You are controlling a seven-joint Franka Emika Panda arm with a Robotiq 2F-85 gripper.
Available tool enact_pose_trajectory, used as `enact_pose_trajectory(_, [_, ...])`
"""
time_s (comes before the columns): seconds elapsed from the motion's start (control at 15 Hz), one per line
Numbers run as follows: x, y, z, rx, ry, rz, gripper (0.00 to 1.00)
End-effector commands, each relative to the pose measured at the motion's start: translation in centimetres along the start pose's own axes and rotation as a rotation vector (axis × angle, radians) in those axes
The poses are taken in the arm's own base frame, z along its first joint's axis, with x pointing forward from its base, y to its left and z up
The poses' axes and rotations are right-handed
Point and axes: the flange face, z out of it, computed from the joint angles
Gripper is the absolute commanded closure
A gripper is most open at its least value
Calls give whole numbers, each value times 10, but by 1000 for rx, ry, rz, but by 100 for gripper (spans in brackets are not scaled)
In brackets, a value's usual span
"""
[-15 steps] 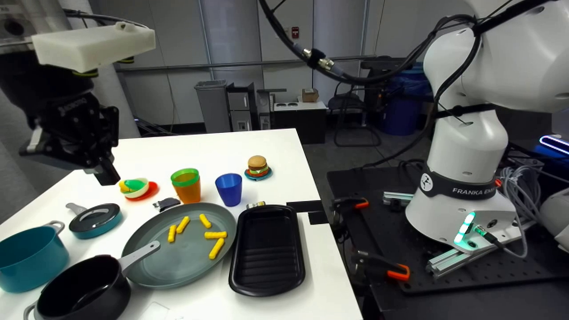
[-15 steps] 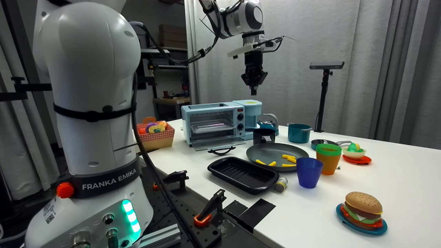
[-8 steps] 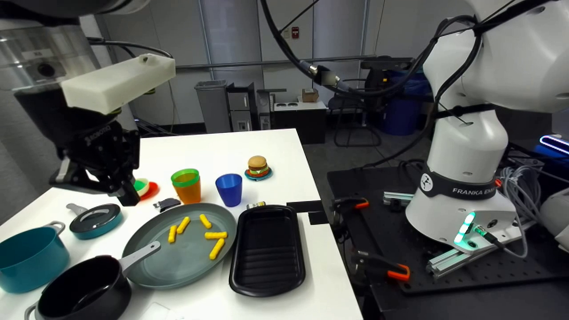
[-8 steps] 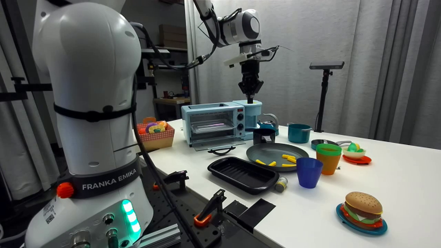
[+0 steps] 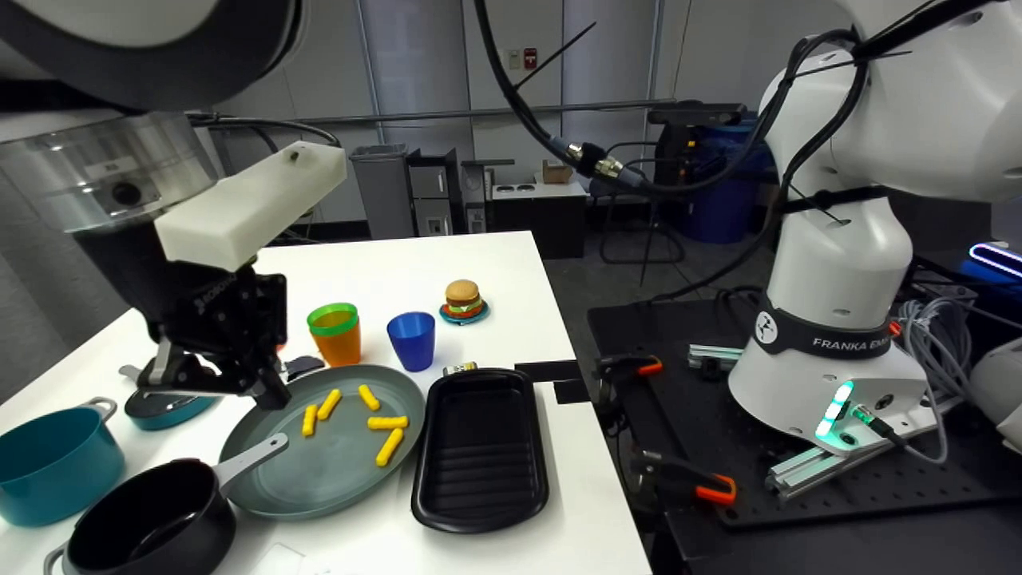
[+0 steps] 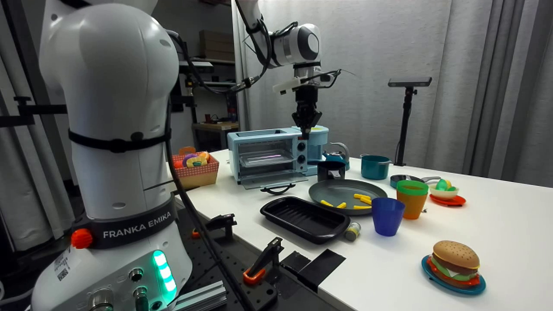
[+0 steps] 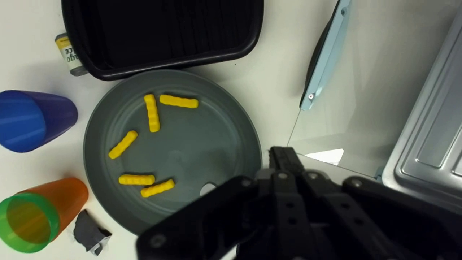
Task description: Close the door to the oven
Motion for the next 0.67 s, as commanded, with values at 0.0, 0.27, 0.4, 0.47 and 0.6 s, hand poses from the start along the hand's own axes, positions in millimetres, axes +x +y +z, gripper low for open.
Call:
enact_pose_trajectory(0.0, [2, -10, 13, 21, -11, 14, 100])
enact_pose_trajectory(0.27, [16, -11, 21, 34, -11, 37, 100])
enact_pose_trajectory(0.4, [23, -11, 25, 61, -5, 68, 100])
enact_pose_trajectory(0.47, [27, -13, 27, 74, 6, 86, 100])
enact_pose_trajectory(0.6, [32, -18, 34, 102, 22, 130, 100])
